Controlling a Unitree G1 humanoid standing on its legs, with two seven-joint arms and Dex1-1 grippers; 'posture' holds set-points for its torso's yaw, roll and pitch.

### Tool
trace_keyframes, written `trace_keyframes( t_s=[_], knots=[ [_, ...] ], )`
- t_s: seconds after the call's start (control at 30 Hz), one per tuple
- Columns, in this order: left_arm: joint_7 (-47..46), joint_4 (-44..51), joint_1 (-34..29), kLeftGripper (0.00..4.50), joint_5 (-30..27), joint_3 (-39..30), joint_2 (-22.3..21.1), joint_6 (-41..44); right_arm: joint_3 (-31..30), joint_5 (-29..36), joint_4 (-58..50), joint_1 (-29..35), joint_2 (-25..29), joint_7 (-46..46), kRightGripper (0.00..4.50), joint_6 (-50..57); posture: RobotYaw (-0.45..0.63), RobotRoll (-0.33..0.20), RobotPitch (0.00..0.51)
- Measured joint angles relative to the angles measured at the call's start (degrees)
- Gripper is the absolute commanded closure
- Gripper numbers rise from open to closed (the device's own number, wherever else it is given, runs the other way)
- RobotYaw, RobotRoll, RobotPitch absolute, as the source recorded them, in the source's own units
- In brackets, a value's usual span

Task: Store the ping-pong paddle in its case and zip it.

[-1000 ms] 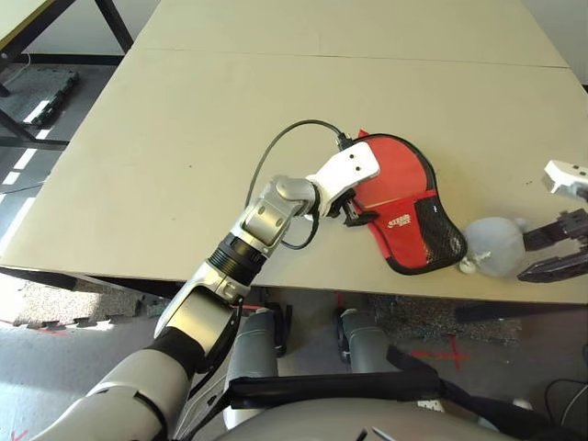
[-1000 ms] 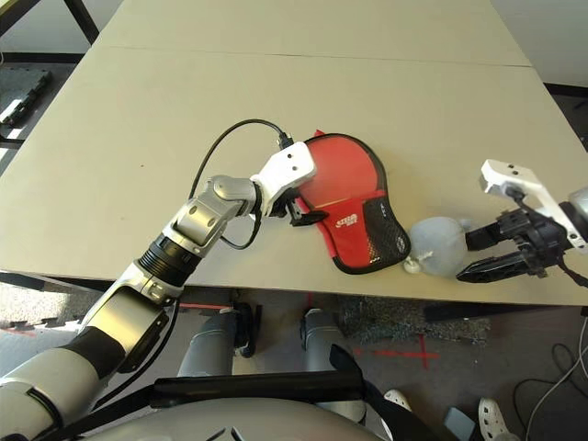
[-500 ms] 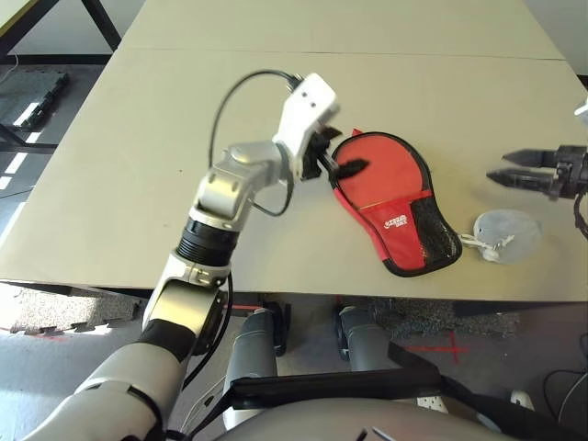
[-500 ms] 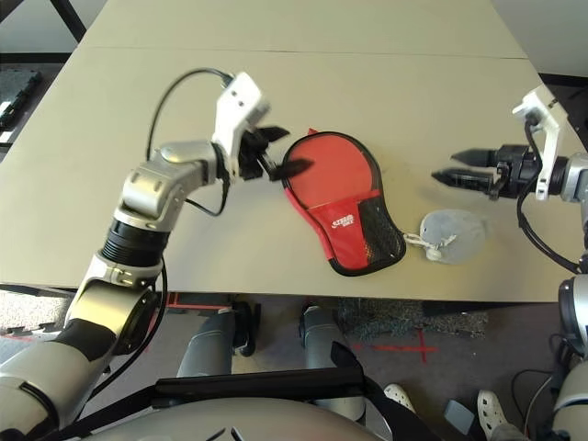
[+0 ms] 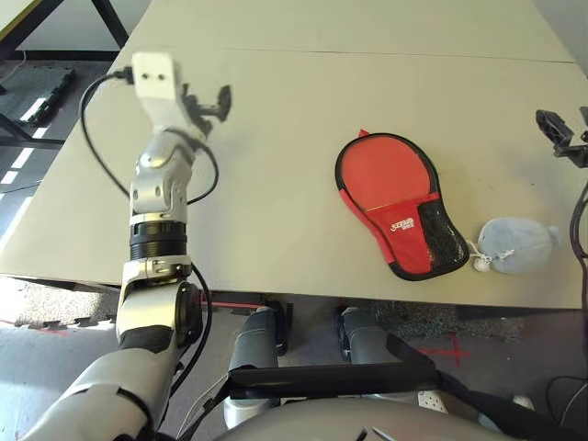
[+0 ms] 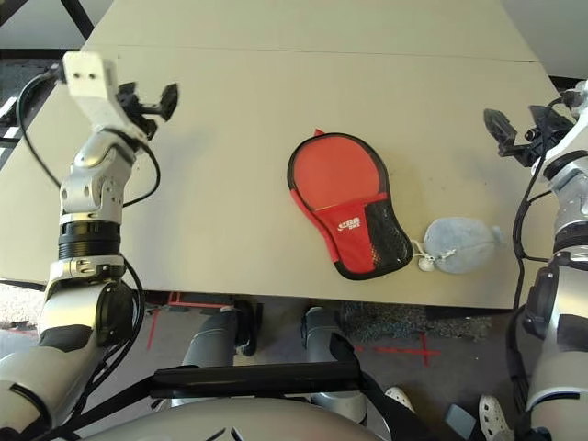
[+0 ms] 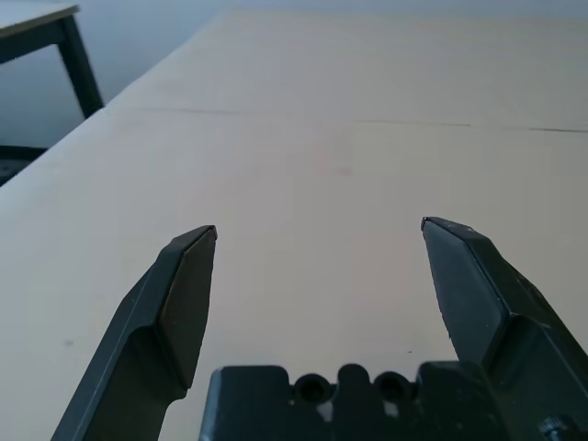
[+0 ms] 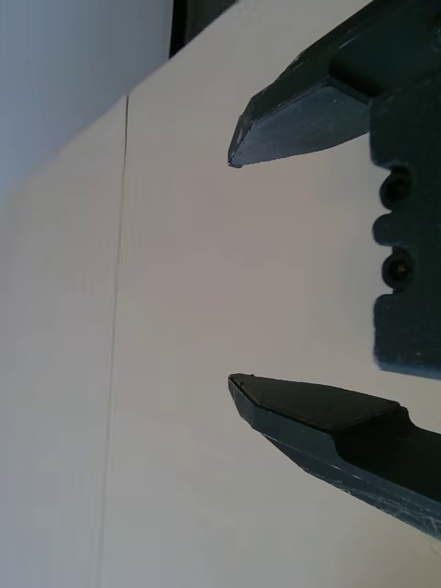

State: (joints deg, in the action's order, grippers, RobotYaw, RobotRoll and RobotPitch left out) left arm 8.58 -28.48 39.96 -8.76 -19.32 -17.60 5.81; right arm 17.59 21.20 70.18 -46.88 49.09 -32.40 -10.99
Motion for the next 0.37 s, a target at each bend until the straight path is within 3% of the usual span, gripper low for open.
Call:
trace_keyframes(
  t_s=[0.37],
  knots=[
    [-5.47,-3.94,-2.93,0.0,-0.02,-1.54,-1.68,-7.55,3.89,-1.78,1.97,1.16,-2.11,5.78,0.03,-0.76,-0.08,0.0,0.172]
  ],
)
